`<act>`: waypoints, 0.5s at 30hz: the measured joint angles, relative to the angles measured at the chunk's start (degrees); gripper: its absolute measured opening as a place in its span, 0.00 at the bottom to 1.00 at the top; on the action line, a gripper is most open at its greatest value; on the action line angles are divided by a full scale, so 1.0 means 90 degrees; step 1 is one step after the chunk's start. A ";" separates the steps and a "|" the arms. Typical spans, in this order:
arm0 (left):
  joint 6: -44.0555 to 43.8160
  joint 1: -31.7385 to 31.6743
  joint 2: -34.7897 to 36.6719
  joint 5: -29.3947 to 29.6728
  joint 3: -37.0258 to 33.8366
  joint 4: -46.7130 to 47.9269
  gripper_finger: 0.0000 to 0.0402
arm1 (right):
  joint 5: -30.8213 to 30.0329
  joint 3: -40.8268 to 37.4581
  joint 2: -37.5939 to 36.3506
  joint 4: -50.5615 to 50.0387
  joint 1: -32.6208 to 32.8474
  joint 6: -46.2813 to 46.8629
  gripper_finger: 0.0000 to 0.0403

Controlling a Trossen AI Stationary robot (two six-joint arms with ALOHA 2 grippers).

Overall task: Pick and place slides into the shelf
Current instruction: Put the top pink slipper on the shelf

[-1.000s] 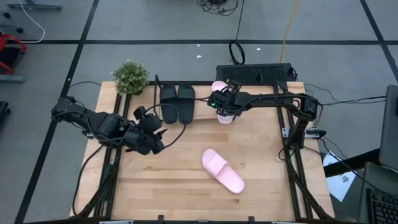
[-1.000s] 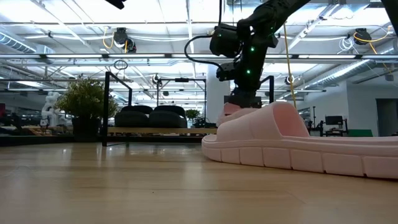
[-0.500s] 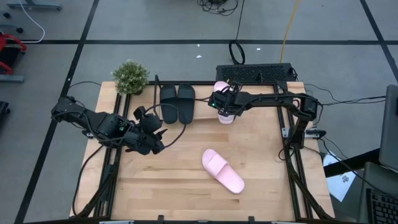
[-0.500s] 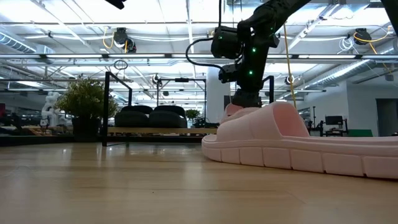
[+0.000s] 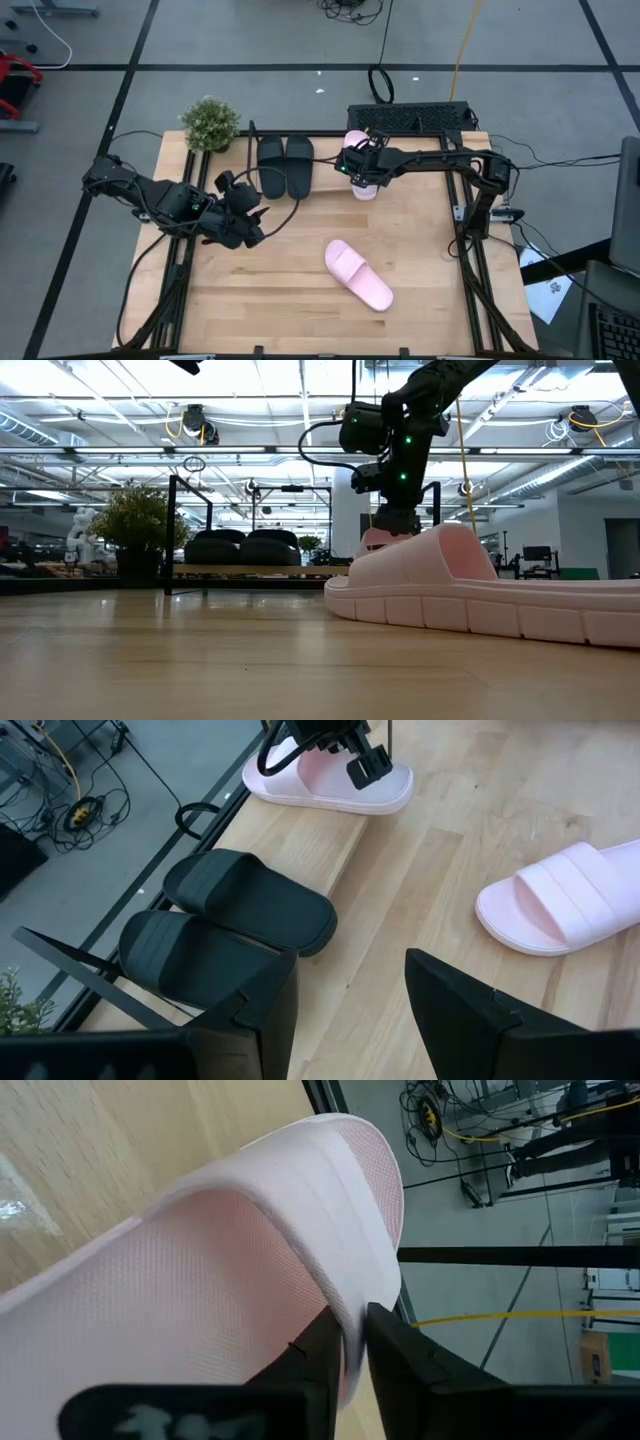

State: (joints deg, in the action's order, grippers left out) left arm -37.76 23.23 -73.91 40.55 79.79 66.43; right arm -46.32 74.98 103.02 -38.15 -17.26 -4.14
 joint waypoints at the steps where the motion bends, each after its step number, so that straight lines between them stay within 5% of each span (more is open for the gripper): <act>1: 0.0000 -0.0001 0.0000 -0.0002 0.0000 0.0000 0.45 | 0.0004 0.0000 0.0000 0.0000 0.0000 0.0001 0.10; 15: 0.0012 -0.0001 0.0000 -0.0009 0.0000 0.0001 0.45 | 0.0318 0.0005 0.0000 -0.0049 -0.0002 0.0002 0.17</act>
State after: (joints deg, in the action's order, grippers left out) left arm -37.65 23.22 -73.91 40.47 79.79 66.44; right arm -43.46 75.02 103.02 -38.59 -17.28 -4.12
